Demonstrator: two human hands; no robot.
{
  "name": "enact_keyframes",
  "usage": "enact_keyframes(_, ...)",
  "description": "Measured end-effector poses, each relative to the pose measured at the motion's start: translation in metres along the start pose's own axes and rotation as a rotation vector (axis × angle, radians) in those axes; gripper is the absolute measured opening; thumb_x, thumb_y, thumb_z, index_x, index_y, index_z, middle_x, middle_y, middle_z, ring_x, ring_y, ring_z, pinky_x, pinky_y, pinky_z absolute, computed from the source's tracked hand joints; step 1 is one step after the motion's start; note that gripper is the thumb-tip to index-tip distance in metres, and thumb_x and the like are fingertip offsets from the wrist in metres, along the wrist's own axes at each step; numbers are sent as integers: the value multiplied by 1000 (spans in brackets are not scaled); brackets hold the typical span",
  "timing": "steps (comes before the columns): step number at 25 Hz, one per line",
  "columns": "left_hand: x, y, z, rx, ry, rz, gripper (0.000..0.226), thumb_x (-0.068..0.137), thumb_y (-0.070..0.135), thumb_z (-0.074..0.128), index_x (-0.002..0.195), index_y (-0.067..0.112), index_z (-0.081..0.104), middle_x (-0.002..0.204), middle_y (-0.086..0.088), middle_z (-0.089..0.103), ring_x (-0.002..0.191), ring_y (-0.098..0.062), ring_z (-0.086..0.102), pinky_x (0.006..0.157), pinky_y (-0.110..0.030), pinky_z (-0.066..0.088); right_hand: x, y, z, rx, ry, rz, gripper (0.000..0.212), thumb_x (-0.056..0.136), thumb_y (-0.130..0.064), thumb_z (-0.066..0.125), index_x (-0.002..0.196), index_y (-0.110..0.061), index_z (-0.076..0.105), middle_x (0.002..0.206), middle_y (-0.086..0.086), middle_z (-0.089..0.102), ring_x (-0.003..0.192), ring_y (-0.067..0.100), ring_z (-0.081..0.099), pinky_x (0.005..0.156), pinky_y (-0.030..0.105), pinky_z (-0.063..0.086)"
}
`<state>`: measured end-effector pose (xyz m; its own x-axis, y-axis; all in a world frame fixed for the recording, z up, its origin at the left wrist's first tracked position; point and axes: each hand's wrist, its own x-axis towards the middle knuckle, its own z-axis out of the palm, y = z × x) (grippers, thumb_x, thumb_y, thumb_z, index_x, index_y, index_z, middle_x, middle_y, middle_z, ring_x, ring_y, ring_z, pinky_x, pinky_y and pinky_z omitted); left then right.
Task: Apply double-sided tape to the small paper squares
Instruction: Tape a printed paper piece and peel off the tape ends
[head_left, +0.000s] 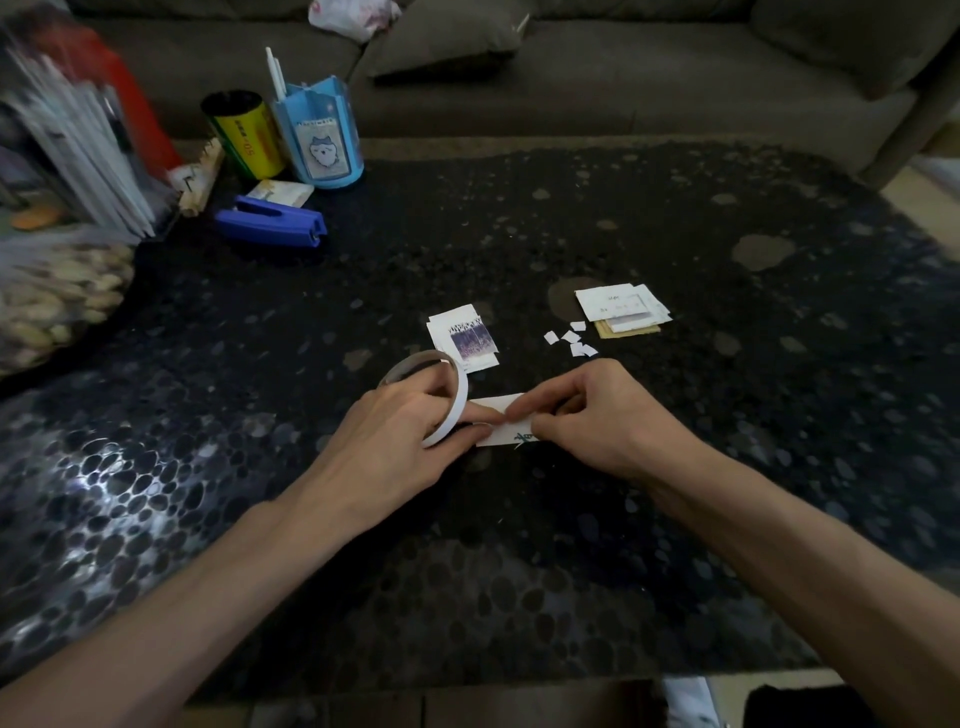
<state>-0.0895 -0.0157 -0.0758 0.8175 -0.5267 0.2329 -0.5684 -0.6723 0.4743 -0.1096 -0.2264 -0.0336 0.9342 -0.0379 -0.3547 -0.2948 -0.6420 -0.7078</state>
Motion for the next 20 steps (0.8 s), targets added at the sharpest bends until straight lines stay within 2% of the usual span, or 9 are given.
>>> enact_keyframes(2, -2, 2, -2, 159, -2, 63, 49, 104, 60, 34, 119, 39, 76, 106, 10, 61, 98, -13, 62, 66, -43, 59, 0, 0, -1, 2, -12, -1, 25, 95, -11, 68, 100, -30, 84, 62, -12, 55, 35, -7, 49, 40, 5, 31)
enact_keyframes(4, -3, 3, -3, 313, 18, 164, 82, 106, 65, 7, 115, 26, 78, 102, 5, 63, 85, -20, 66, 55, -42, 57, 1, 0, -3, 1, -28, 8, 25, 96, -12, 68, 102, -29, 84, 63, -13, 54, 34, -8, 48, 39, 6, 31)
enact_keyframes(6, -2, 1, -2, 406, 37, 251, 85, 108, 58, 2, 111, 21, 79, 103, 2, 67, 76, -23, 69, 51, -41, 57, 2, 0, -3, 6, -38, 24, 23, 97, -15, 68, 102, -31, 84, 61, -14, 57, 35, -11, 47, 41, 6, 31)
enact_keyframes(8, 0, 0, -2, 457, 49, 299, 82, 110, 53, 3, 108, 20, 79, 103, 2, 68, 69, -25, 69, 50, -42, 57, 3, 1, -4, 29, -39, 30, 20, 98, -17, 68, 101, -30, 84, 47, -19, 56, 35, -11, 47, 41, 6, 31)
enact_keyframes(12, 2, 3, -9, 534, 37, 355, 74, 111, 45, 9, 109, 22, 78, 99, 4, 68, 54, -20, 64, 37, -30, 34, 5, 2, -4, 8, -27, 16, 19, 98, -18, 67, 98, -30, 83, 36, -28, 47, 35, -12, 47, 39, 5, 30)
enact_keyframes(15, 2, 5, -13, 531, 2, 364, 77, 110, 47, 5, 110, 24, 78, 98, 8, 65, 53, -16, 61, 40, -24, 25, 4, 2, -6, 8, -4, 4, 18, 97, -20, 69, 96, -31, 82, 53, -25, 62, 54, -11, 58, 54, 7, 39)
enact_keyframes(17, 1, 8, -13, 526, 13, 366, 85, 110, 48, -3, 108, 26, 79, 98, 10, 65, 53, -13, 60, 44, -21, 21, 5, 4, -8, 28, 32, 1, 16, 96, -20, 71, 96, -33, 81, 84, -19, 73, 82, -3, 67, 79, 16, 53)
enact_keyframes(18, 1, 8, -13, 522, 19, 364, 86, 110, 49, -4, 108, 26, 80, 98, 10, 65, 53, -13, 60, 45, -21, 21, 6, 5, -8, 25, 47, -11, 14, 95, -22, 74, 97, -34, 81, 93, -15, 75, 88, 0, 68, 88, 21, 55)
enact_keyframes(20, 1, 9, -13, 510, 28, 361, 87, 110, 49, -4, 107, 25, 80, 98, 9, 66, 55, -13, 61, 44, -22, 25, 9, 6, -5, -12, 95, -55, 5, 91, -30, 80, 93, -34, 78, 91, -13, 75, 83, -1, 67, 84, 21, 55)
